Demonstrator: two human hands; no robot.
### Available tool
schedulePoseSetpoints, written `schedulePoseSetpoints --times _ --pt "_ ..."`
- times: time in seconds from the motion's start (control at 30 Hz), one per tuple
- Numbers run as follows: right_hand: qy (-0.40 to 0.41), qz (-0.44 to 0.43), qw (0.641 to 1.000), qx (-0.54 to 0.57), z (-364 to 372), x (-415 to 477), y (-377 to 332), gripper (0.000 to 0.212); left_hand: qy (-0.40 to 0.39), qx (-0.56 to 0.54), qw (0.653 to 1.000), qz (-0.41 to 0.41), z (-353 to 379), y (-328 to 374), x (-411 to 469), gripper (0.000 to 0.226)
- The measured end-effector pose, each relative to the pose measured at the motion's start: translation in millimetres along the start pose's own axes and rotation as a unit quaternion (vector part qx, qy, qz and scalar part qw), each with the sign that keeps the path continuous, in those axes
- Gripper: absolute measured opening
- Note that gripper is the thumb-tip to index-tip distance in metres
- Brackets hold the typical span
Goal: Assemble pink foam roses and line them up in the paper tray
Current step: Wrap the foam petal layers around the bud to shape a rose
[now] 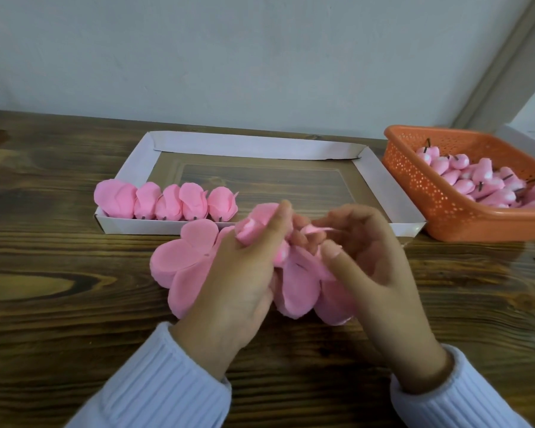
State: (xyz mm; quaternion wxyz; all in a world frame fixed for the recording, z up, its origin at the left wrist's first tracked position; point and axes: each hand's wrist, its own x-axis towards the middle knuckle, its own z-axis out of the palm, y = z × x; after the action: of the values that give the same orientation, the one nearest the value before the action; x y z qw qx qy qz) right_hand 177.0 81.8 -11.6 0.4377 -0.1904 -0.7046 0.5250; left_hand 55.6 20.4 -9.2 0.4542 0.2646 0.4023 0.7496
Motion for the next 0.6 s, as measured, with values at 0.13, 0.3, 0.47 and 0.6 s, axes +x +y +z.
schedulePoseSetpoints --times 0.13,0.3,0.47,0.6 --pt "-0.022 -0.028 0.994 -0.104 1.9 -2.5 -1.6 0.038 0.065 -0.077 0.994 -0.033 -2.8 0.1 4.1 0.028" --pt "-0.009 -0.053 0.971 -0.233 -0.1 -2.1 1.8 0.02 0.078 0.005 0.996 -0.038 -4.6 -2.9 3.4 0.045" --pt "0.052 -0.139 0.95 -0.275 0.1 -2.5 1.6 0.003 0.06 0.1 0.993 -0.002 -3.8 -4.2 0.9 0.043" --pt "0.066 -0.177 0.949 -0.253 2.8 -3.2 -2.2 0.012 0.031 0.161 0.986 0.033 -0.5 -5.3 -2.9 0.036"
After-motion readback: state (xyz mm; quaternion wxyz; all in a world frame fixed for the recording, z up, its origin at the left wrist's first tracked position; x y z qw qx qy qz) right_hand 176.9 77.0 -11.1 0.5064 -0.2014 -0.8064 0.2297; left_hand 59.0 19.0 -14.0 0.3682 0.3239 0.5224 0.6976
